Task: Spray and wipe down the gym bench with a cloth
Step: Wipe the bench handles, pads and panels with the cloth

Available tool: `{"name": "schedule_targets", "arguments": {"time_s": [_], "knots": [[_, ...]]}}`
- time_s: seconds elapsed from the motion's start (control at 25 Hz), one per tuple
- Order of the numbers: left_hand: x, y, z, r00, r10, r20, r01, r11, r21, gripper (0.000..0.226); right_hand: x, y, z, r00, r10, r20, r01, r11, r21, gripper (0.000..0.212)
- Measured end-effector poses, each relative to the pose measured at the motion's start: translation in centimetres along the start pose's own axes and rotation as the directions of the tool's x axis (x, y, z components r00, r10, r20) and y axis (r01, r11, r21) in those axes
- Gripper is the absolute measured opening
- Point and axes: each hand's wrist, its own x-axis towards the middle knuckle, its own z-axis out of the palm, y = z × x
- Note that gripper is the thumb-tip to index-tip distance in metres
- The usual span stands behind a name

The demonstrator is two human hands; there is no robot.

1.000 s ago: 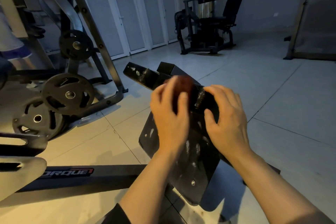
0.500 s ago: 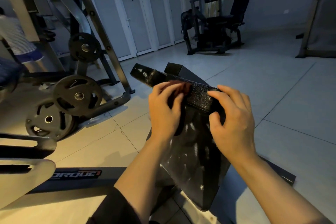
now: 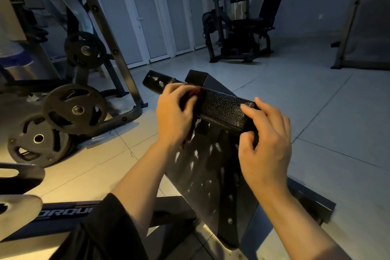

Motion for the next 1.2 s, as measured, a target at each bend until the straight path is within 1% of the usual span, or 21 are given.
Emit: {"name": "schedule_targets", "arguments": {"time_s": [0.08, 0.12, 0.16, 0.2, 0.24, 0.32, 0.4, 0.44, 0.52, 0.6, 0.64, 0.72, 0.8, 0.84, 0.92, 0.96, 1.04, 1.12, 1.16, 1.2], "knots": [[-1.6, 1.7, 0.0, 0.971, 0.228, 0.077, -0.226, 0.973, -0.033, 0.023, -0.3, -0.3, -0.1, 0.999, 0.030, 0.026, -0.030, 1.000, 0.004, 0.045], [-2.4, 2.1, 0.1, 0.954, 0.286, 0.087, -0.281, 0.958, -0.058, 0.024, -0.5, -0.4, -0.2, 0.997, 0.049, 0.066, -0.050, 0.999, 0.010, 0.047], [-3.2, 2.4, 0.1, 0.954, 0.291, 0.074, -0.285, 0.955, -0.081, 0.026, -0.7, -0.6, -0.3, 0.990, 0.070, 0.121, -0.072, 0.997, 0.014, 0.051], [-4.2, 2.4, 0.1, 0.962, 0.266, 0.054, -0.260, 0.960, -0.105, 0.027, -1.0, -0.7, -0.6, 0.981, 0.093, 0.169, -0.097, 0.995, 0.015, 0.056], [-5.2, 2.2, 0.0, 0.972, 0.232, 0.048, -0.225, 0.967, -0.124, 0.028, -1.6, -0.9, -0.9, 0.975, 0.120, 0.185, -0.125, 0.992, 0.013, 0.059], [-7.5, 1.7, -0.7, 0.974, 0.192, 0.118, -0.176, 0.975, -0.136, 0.028, -3.5, -1.5, -1.6, 0.978, 0.178, 0.110, -0.179, 0.984, -0.008, 0.058], [-10.0, 1.6, -1.6, 0.969, 0.132, 0.207, -0.102, 0.984, -0.147, 0.025, -6.0, -2.2, -2.1, 0.977, 0.214, 0.027, -0.214, 0.977, -0.006, 0.050], [-11.2, 1.8, -2.1, 0.971, 0.088, 0.220, -0.053, 0.986, -0.159, 0.024, -7.3, -2.5, -2.5, 0.975, 0.219, 0.038, -0.220, 0.975, 0.021, 0.047], [-13.3, 2.6, -2.9, 0.974, 0.023, 0.224, 0.026, 0.977, -0.212, 0.021, -9.4, -3.1, -3.1, 0.956, 0.251, 0.151, -0.269, 0.957, 0.109, 0.045], [-15.6, 3.7, -3.8, 0.969, -0.005, 0.248, 0.073, 0.962, -0.264, 0.017, -11.4, -4.1, -4.1, 0.907, 0.305, 0.292, -0.363, 0.916, 0.169, 0.050], [-16.4, 4.1, -4.2, 0.968, -0.022, 0.250, 0.099, 0.949, -0.298, 0.016, -12.0, -4.7, -4.6, 0.886, 0.327, 0.329, -0.400, 0.897, 0.188, 0.054], [-17.3, 4.8, -4.6, 0.962, -0.075, 0.261, 0.174, 0.908, -0.380, 0.016, -11.9, -5.9, -5.4, 0.871, 0.341, 0.353, -0.425, 0.884, 0.194, 0.059], [-17.1, 5.4, -4.5, 0.951, -0.117, 0.285, 0.239, 0.864, -0.443, 0.022, -10.0, -6.4, -6.0, 0.872, 0.317, 0.372, -0.394, 0.907, 0.151, 0.059], [-16.9, 5.7, -4.4, 0.949, -0.139, 0.284, 0.263, 0.847, -0.463, 0.025, -8.9, -6.4, -6.4, 0.861, 0.308, 0.405, -0.389, 0.912, 0.132, 0.060], [-16.4, 6.0, -3.9, 0.952, -0.194, 0.237, 0.288, 0.832, -0.475, 0.028, -7.5, -6.0, -6.8, 0.827, 0.295, 0.479, -0.390, 0.914, 0.112, 0.057], [-16.1, 5.9, -3.4, 0.955, -0.211, 0.206, 0.285, 0.841, -0.460, 0.027, -7.3, -5.4, -6.8, 0.825, 0.297, 0.480, -0.388, 0.916, 0.100, 0.054], [-15.4, 5.6, -2.2, 0.959, -0.251, 0.133, 0.283, 0.858, -0.427, 0.025, -7.3, -3.8, -6.4, 0.843, 0.338, 0.419, -0.376, 0.927, 0.008, 0.052], [-14.6, 5.3, -0.8, 0.951, -0.307, 0.046, 0.295, 0.847, -0.443, 0.024, -7.1, -2.5, -5.7, 0.878, 0.351, 0.325, -0.331, 0.936, -0.117, 0.050], [-14.2, 5.4, 0.0, 0.942, -0.336, 0.010, 0.303, 0.837, -0.457, 0.023, -6.8, -2.1, -5.3, 0.903, 0.328, 0.278, -0.303, 0.944, -0.129, 0.047], [-13.8, 5.4, 0.7, 0.932, -0.362, -0.024, 0.310, 0.828, -0.467, 0.023, -6.3, -2.1, -4.8, 0.922, 0.300, 0.246, -0.283, 0.954, -0.102, 0.043]]}}
